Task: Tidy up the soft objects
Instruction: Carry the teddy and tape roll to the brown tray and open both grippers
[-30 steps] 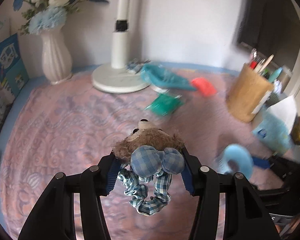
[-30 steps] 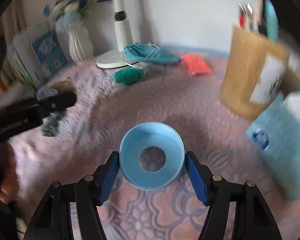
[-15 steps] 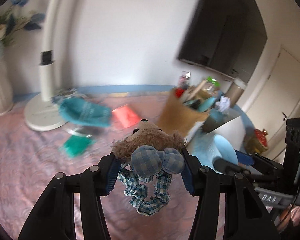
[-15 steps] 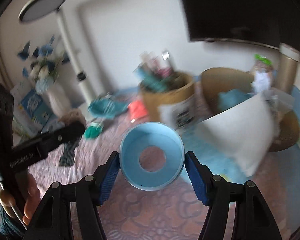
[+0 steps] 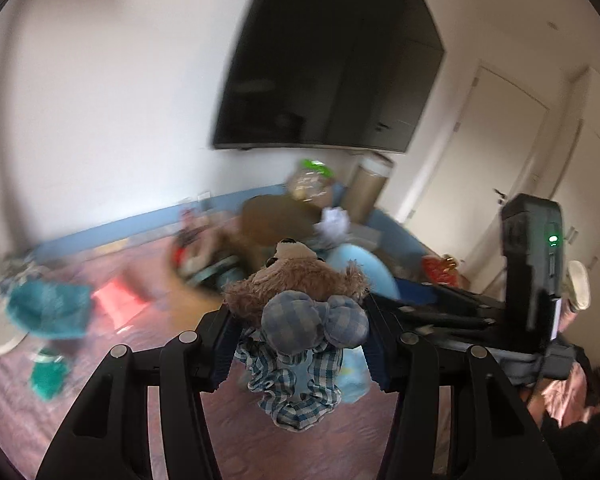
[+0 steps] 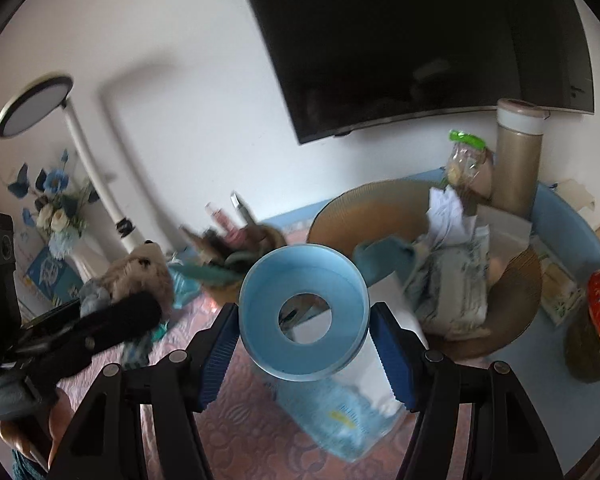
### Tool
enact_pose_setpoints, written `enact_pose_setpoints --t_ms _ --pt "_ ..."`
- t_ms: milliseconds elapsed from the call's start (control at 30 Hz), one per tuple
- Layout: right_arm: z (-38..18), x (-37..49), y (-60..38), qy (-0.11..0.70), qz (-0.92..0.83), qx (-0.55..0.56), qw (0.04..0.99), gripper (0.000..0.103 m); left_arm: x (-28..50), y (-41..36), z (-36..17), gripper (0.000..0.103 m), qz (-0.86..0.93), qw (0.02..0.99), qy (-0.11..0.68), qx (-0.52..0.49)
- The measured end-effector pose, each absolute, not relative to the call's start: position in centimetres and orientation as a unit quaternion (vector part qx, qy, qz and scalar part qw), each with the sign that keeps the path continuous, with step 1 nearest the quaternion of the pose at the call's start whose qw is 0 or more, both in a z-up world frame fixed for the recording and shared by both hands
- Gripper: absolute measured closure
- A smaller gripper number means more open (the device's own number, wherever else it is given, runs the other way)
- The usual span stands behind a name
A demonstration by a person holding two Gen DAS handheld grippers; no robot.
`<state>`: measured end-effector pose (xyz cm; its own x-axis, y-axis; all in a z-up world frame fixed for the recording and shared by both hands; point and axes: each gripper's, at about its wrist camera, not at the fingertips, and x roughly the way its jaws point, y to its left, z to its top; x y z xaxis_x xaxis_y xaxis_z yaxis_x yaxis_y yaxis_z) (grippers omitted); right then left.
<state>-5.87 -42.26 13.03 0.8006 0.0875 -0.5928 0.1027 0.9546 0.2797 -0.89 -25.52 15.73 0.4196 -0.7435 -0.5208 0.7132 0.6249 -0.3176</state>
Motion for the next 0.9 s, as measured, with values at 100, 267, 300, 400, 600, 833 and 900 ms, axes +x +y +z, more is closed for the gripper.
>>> enact_pose_setpoints --t_ms 100,267,300,400,600,833,900 --pt "13.5 -5.7 -43.6 0.303 -0.021 0.150 0.941 0.038 0.0 -27.8 16.6 0.052 -0.441 0.838 0.320 -0.023" --pt "14.6 -4.6 -46.9 0.291 -0.051 0.159 0.942 0.038 2.2 -32.0 18.6 0.052 -0.419 0.858 0.298 -0.009" --pt "14.8 -4.1 -47.7 0.292 -0.064 0.156 0.941 0.038 2.8 -32.8 18.8 0.052 -0.414 0.859 0.303 -0.010" --pt "15.4 -2.7 -50.2 0.289 -0.082 0.171 0.938 0.038 4.2 -35.0 18.6 0.052 -0.397 0.856 0.331 -0.020" --pt "16.0 0.6 -54.2 0.300 -0.137 0.185 0.926 0.038 6.1 -38.1 17.0 0.051 -0.370 0.858 0.354 -0.034" --pt "14.9 3.4 -56.4 0.316 -0.128 0.222 0.913 0.036 8.6 -39.6 15.9 0.051 -0.358 0.850 0.382 -0.059" --pt "14.3 3.8 -56.9 0.309 -0.118 0.244 0.912 0.036 8.8 -39.7 15.8 0.049 -0.350 0.855 0.377 -0.065"
